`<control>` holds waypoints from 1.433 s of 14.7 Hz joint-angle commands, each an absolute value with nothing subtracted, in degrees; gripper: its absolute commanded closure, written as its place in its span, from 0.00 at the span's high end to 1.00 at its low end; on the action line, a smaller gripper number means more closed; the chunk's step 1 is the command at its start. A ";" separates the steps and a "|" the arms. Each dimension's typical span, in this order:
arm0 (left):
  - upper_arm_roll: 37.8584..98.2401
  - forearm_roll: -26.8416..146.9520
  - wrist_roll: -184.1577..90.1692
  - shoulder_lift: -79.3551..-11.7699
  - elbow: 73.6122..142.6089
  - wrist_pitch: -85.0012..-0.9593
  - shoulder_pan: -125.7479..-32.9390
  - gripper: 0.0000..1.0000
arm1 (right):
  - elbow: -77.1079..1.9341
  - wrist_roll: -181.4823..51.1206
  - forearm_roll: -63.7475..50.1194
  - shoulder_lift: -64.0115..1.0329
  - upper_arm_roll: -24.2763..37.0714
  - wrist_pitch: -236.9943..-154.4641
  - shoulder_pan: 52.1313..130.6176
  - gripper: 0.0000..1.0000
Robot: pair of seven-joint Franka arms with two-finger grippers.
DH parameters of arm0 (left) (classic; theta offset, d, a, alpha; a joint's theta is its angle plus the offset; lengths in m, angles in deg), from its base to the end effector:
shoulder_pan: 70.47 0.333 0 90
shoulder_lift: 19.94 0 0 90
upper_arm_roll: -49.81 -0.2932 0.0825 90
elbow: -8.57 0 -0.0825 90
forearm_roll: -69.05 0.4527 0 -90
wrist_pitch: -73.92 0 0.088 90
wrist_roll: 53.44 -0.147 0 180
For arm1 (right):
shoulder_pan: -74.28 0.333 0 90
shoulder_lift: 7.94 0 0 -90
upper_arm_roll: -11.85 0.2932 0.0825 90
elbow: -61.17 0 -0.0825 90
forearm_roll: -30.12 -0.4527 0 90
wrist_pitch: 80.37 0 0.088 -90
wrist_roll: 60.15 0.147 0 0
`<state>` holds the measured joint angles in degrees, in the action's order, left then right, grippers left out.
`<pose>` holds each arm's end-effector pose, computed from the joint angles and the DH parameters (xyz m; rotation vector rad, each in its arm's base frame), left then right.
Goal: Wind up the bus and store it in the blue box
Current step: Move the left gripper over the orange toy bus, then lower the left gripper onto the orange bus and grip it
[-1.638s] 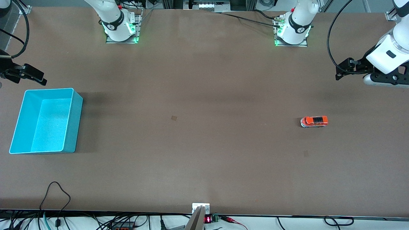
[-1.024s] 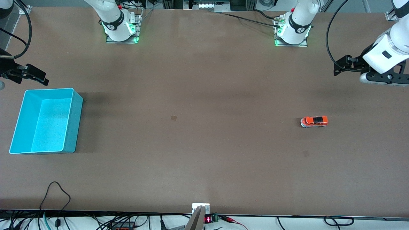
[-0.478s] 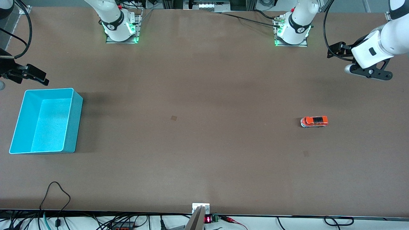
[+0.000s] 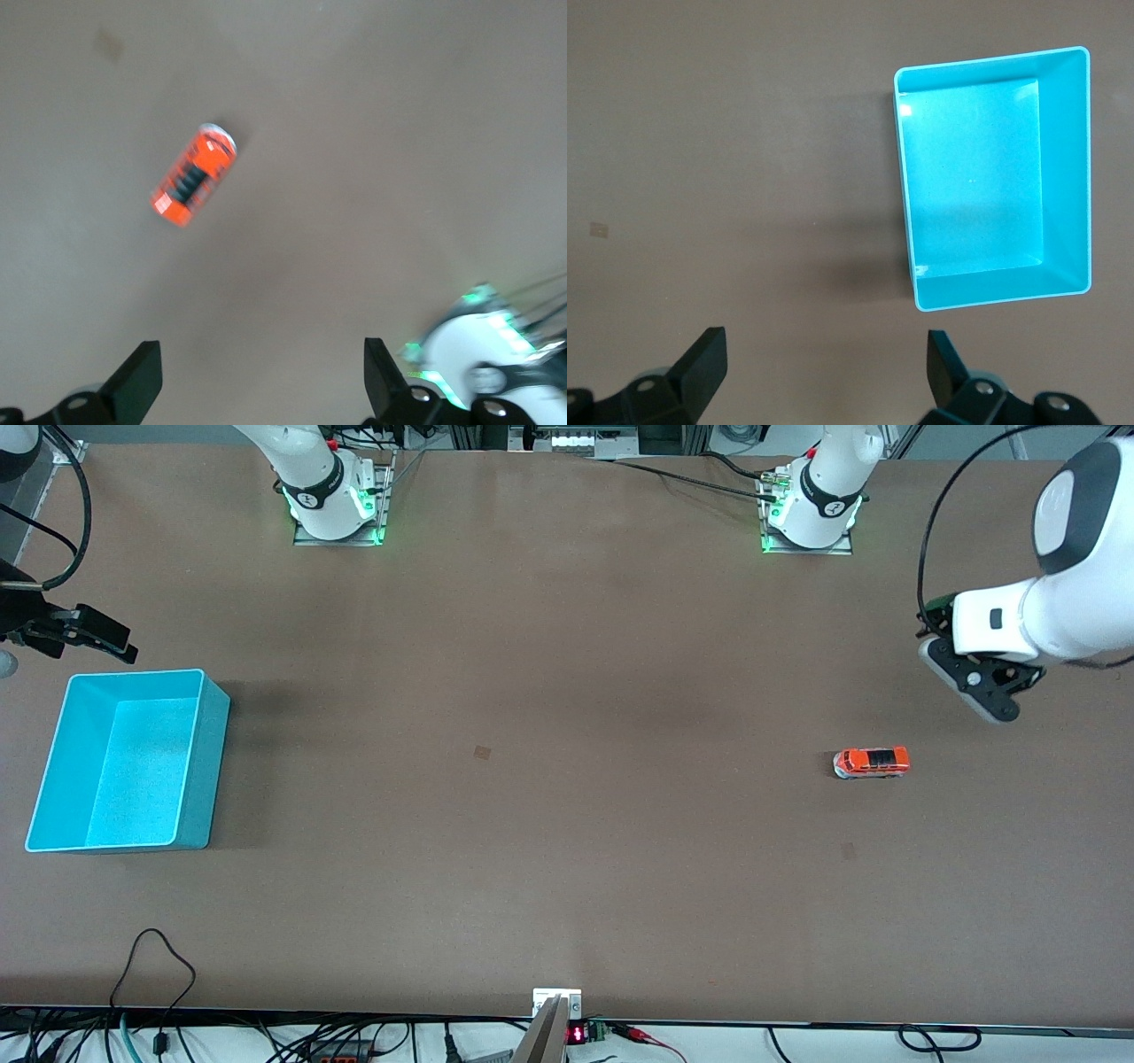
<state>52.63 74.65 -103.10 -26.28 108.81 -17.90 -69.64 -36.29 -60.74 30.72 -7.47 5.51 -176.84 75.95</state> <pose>0.6198 -0.0069 0.4013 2.7725 -1.3696 -0.4235 0.6239 -0.0526 0.5058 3.1306 -0.1096 -0.0150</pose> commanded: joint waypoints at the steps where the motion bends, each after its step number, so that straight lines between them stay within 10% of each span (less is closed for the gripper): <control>1: 52.45 76.08 -116.60 -31.70 108.85 -25.72 -67.23 1.00 | -37.00 -60.85 31.00 -7.14 5.25 -176.88 76.47 1.00; 9: 52.54 76.08 -132.27 -38.03 123.53 -52.88 -63.36 1.00 | -37.00 -60.85 31.00 -7.76 5.25 -176.52 77.00 1.00; 19: 52.62 76.08 -137.64 -44.72 127.66 -65.11 -63.08 1.00 | -36.91 -60.85 31.00 -8.38 5.25 -176.52 78.23 1.00; 21: 52.71 76.08 -140.35 -44.90 127.75 -66.09 -63.09 0.74 | -36.91 -60.85 31.00 -8.38 5.25 -176.52 78.14 1.00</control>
